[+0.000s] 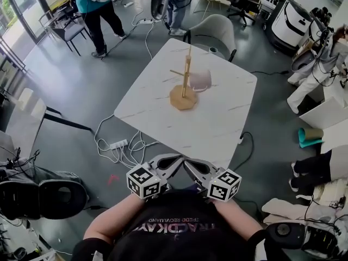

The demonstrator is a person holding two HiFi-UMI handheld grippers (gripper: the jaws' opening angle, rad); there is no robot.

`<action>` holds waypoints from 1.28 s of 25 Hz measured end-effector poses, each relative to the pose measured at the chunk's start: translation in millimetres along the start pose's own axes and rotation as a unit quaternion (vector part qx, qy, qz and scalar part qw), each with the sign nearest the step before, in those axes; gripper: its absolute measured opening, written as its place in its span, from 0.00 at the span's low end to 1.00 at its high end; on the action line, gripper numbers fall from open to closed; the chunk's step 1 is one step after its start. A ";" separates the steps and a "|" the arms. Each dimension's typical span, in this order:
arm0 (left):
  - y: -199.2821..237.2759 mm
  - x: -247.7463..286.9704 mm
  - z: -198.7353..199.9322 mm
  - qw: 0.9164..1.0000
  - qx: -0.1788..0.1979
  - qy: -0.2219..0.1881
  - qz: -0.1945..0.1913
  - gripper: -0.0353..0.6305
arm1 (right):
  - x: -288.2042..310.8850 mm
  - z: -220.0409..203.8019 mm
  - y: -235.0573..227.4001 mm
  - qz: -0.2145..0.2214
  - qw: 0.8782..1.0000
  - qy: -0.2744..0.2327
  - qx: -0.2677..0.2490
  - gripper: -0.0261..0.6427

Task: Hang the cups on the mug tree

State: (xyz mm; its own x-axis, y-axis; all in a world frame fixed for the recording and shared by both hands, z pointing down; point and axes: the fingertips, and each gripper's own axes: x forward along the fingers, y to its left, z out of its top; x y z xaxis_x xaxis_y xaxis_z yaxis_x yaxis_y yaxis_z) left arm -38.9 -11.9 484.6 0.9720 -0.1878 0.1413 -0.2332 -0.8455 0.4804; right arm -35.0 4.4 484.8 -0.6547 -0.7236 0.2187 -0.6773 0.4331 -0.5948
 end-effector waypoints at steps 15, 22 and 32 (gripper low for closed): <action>7.1 -21.5 -2.6 1.000 -0.006 -0.014 0.015 0.05 | 11.1 -8.8 11.3 0.013 1.000 0.008 -0.005 0.06; 9.3 -23.1 -2.8 1.000 -0.005 -0.014 0.013 0.05 | 14.8 -10.2 11.6 0.013 1.000 0.007 -0.005 0.05; 11.1 -26.5 -3.7 1.000 -0.008 -0.014 0.016 0.05 | 16.2 -11.4 14.5 0.013 1.000 0.007 -0.006 0.05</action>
State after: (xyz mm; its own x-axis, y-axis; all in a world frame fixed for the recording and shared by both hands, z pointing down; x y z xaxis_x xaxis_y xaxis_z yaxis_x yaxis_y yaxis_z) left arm -67.4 -14.5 489.4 0.9642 -0.2292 0.1330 -0.2650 -0.8301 0.4906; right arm -59.3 5.1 488.5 -0.6771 -0.7040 0.2143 -0.6637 0.4585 -0.5909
